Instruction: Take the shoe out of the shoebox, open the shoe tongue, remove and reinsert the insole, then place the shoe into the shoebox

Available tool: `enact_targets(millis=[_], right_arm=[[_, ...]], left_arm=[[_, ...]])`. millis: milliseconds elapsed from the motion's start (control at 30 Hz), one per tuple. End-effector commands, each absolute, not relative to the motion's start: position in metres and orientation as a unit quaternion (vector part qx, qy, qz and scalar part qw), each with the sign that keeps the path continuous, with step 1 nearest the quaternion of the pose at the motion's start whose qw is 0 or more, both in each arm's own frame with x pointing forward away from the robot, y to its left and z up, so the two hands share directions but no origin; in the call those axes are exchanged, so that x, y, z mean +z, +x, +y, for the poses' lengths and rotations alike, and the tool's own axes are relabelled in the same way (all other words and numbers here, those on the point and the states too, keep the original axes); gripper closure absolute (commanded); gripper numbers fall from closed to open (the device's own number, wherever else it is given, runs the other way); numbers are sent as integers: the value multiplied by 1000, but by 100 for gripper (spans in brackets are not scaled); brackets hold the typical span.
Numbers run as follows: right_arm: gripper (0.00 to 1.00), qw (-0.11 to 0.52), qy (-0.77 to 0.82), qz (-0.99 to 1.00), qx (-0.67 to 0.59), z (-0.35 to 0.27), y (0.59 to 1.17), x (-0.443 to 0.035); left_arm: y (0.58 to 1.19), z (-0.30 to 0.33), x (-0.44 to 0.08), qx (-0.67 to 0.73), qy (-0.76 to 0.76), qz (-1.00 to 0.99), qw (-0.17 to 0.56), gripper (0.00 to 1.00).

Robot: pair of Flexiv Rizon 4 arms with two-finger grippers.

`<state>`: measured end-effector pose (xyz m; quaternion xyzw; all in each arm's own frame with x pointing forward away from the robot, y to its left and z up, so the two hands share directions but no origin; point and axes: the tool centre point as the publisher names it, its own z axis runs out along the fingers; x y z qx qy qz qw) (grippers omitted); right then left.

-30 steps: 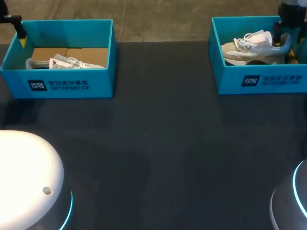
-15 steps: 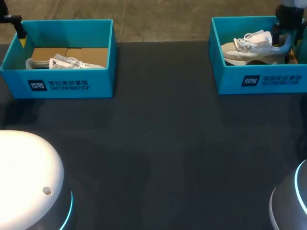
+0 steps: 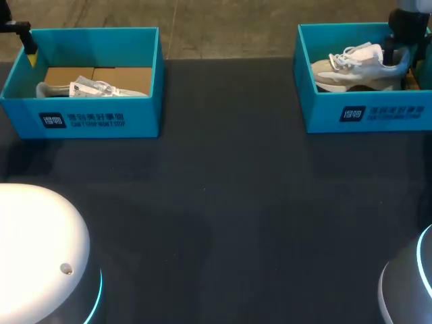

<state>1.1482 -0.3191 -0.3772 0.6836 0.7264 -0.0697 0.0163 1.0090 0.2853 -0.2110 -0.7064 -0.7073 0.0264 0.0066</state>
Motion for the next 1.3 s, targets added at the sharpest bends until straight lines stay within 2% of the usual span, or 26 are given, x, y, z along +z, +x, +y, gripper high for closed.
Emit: enact_targets(millis=[33,100,333,400,467,800,1300], right_arm=[[30,-4,685,724,-84,-320,1158,-384],[43,-6,686,723,-84,-319,1158,-385],[65,-9,691,718,-82,-318,1158,-386],[87,-9,694,716,-81,-318,1158,-386],[100,-9,695,715,-81,-318,1158,-386],[100,-3,702,708,-80,-320,1155,-379],[100,28,714,696,-64,-332,1152,-328]], left_arm=[[1008,285,-211,25,-706,-707,6,0],[1008,285,-211,25,-706,-707,6,0],[1008,285,-211,25,-706,-707,6,0],[1008,285,-211,25,-706,-707,6,0],[1008,285,-211,25,-706,-707,6,0],[1008,285,-211,25,-706,-707,6,0],[1008,285,-211,25,-706,-707,6,0]])
